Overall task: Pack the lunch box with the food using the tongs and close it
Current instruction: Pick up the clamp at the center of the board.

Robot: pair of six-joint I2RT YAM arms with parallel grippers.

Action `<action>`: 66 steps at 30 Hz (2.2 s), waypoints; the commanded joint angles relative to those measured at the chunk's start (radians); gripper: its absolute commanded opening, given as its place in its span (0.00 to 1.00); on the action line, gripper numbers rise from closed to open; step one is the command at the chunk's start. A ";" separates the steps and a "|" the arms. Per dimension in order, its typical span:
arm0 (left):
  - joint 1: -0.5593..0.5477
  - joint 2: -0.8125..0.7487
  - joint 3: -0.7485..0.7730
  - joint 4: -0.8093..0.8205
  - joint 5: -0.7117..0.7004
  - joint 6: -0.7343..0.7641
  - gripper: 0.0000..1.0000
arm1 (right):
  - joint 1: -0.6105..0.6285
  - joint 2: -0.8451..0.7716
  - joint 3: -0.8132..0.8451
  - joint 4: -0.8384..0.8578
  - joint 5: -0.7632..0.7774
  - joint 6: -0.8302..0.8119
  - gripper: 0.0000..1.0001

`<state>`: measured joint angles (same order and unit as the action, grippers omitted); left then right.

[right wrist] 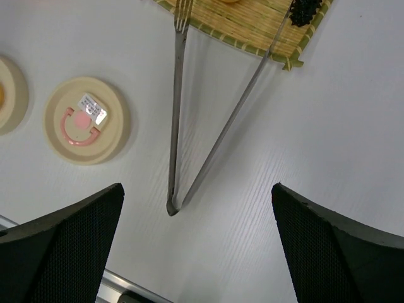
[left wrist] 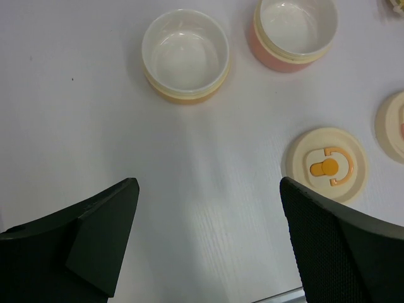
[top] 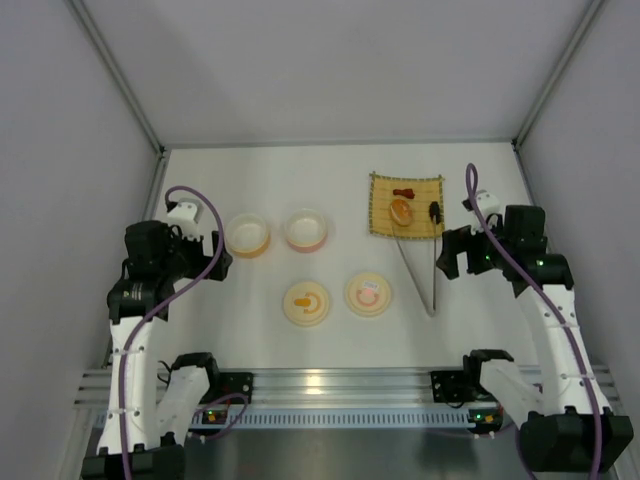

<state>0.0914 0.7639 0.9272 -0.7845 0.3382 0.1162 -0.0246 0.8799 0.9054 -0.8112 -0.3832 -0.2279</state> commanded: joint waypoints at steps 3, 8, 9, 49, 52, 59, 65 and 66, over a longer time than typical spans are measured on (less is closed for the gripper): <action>0.002 0.000 0.012 0.042 -0.038 -0.026 0.98 | -0.006 0.051 0.107 -0.063 0.033 0.045 0.99; 0.002 0.002 0.007 0.050 -0.045 -0.026 0.99 | -0.006 0.085 0.165 -0.097 0.038 0.090 0.99; 0.002 0.003 0.007 0.050 -0.045 -0.026 0.98 | -0.005 0.102 0.185 -0.108 0.032 0.097 0.99; 0.002 0.054 -0.005 0.062 -0.047 -0.027 0.98 | 0.272 0.614 0.050 0.148 0.253 0.220 0.99; 0.001 0.055 -0.008 0.062 -0.047 -0.029 0.99 | 0.282 0.639 0.059 0.159 0.271 0.251 0.99; 0.001 0.058 -0.008 0.062 -0.044 -0.027 0.99 | 0.288 0.688 0.053 0.217 0.323 0.275 0.99; 0.002 0.063 -0.010 0.062 -0.045 -0.029 0.98 | 0.290 0.671 0.003 0.309 0.336 0.285 0.99; 0.002 0.063 -0.010 0.064 -0.045 -0.029 0.98 | 0.288 0.671 -0.002 0.319 0.339 0.285 0.99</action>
<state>0.0914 0.8257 0.9253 -0.7624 0.2794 0.0982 0.2432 1.5600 0.9184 -0.6033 -0.0666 0.0383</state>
